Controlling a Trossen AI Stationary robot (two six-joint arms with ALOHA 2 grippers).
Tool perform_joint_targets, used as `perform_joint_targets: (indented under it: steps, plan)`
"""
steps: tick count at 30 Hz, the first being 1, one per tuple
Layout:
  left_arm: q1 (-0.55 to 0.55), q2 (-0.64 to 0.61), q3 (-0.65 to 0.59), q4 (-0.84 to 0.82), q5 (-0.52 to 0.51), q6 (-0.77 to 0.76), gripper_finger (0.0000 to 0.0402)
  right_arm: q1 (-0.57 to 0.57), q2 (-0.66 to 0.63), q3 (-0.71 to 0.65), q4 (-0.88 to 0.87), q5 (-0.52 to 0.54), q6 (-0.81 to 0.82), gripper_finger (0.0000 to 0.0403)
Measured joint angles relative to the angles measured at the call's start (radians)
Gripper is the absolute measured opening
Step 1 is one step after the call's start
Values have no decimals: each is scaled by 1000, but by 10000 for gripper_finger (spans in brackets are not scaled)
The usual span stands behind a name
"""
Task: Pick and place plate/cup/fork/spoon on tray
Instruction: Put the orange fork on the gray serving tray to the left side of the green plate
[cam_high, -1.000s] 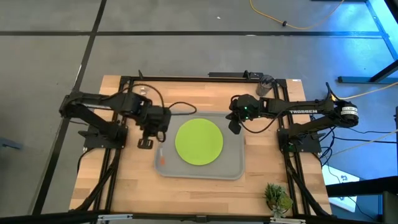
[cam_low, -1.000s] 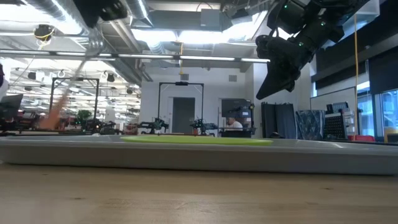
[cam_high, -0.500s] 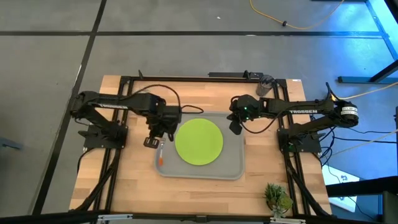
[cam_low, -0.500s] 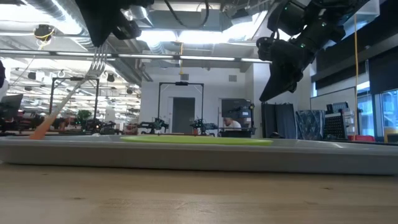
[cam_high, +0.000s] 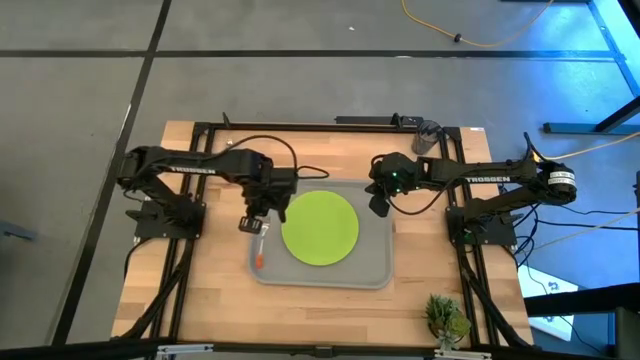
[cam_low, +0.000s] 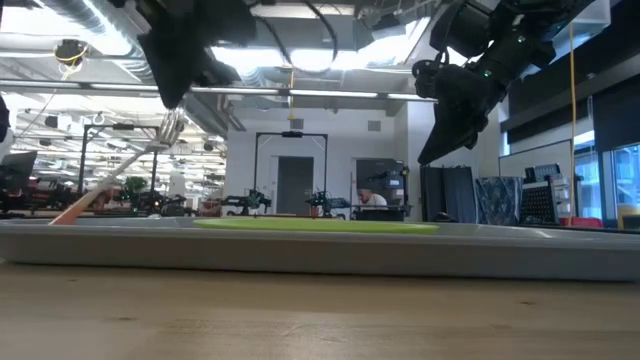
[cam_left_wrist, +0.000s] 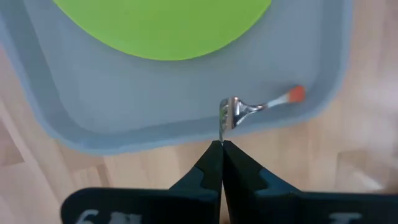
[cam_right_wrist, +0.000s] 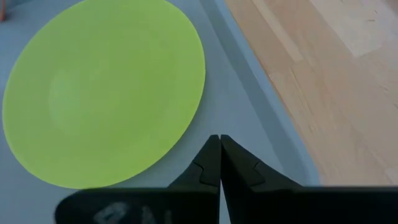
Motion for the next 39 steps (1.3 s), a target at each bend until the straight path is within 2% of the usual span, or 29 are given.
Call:
perform_joint_targets:
  steps: [18, 28, 39]
  plan:
    - [128, 0, -267, 279, -62, 29, 0, 0, 1, 0, 1, -2, -21, 6]
    - [184, 0, -312, 366, -118, 50, 0, 0, 1, 0, 15, -137, -104, 6]
    - [191, 0, -390, 413, -140, 59, 0, 0, 1, 0, 14, -141, -103, 6]
